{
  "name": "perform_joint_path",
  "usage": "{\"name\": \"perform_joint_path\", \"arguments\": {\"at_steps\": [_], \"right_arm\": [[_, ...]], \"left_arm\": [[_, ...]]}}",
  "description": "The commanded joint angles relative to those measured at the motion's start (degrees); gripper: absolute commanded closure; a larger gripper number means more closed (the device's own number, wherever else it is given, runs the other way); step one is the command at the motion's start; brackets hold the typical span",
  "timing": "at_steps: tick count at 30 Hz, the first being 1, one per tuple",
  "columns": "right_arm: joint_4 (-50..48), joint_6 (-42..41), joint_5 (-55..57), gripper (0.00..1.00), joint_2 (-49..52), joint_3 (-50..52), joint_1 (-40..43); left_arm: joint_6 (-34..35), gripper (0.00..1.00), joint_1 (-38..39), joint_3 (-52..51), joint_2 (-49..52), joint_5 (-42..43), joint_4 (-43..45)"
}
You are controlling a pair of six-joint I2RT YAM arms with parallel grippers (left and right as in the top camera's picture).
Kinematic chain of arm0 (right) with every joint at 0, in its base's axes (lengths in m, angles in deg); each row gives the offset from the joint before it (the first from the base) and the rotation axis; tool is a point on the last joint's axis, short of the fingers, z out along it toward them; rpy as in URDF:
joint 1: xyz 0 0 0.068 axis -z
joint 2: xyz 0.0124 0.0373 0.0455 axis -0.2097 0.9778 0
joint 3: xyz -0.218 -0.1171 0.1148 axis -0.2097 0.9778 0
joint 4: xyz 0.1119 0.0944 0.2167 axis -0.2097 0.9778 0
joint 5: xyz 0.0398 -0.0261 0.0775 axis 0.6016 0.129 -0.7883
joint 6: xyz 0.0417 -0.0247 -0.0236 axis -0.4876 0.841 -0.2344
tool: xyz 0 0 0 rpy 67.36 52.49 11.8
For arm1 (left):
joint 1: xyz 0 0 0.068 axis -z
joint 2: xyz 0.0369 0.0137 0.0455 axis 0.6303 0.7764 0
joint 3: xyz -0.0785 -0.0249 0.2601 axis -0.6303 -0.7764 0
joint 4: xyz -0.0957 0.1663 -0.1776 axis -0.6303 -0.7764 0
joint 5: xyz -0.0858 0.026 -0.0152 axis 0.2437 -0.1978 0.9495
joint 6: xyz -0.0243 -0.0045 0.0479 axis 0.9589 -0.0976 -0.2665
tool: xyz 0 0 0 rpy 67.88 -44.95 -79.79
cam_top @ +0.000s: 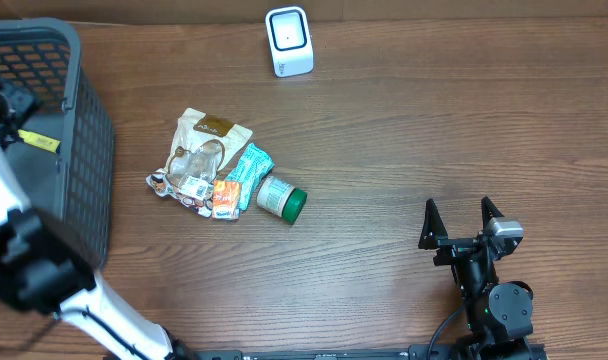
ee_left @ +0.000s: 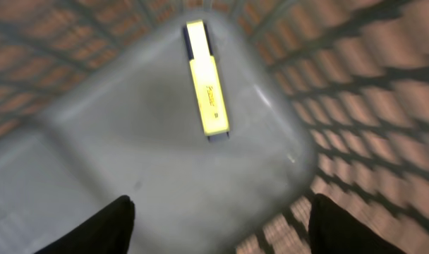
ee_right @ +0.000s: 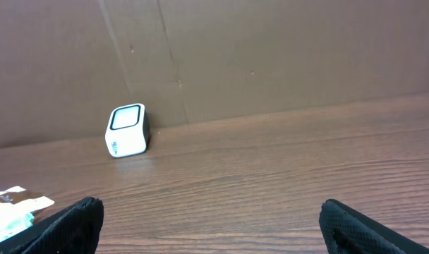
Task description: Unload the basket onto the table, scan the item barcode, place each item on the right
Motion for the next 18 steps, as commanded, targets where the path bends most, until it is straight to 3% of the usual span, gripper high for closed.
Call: {"name": "perform_joint_path", "arguments": {"at_steps": [1, 7, 9, 13, 18], "right_arm": [[-0.3, -0.3, 0.8, 0.00, 0.0, 0.6, 0.0], [-0.3, -0.3, 0.8, 0.00, 0.0, 0.6, 0.0], [-0.3, -0.3, 0.8, 0.00, 0.0, 0.6, 0.0], [-0.3, -0.3, 0.8, 0.00, 0.0, 0.6, 0.0], [-0.3, -0.3, 0.8, 0.00, 0.0, 0.6, 0.0]], "left_arm": [[0.2, 0.32, 0.5, 1.5, -6.8, 0.1, -3.9], [1.0, 0.33, 0.6, 0.0, -10.7, -2.8, -12.4], [2.6, 0.39, 0.6, -2.1, -12.5, -4.6, -12.0], [2.9, 0.37, 1.4, -12.2, -20.2, -8.4, -4.6], [0.6, 0.31, 1.5, -33.8, -31.8, -8.3, 14.6]]}}
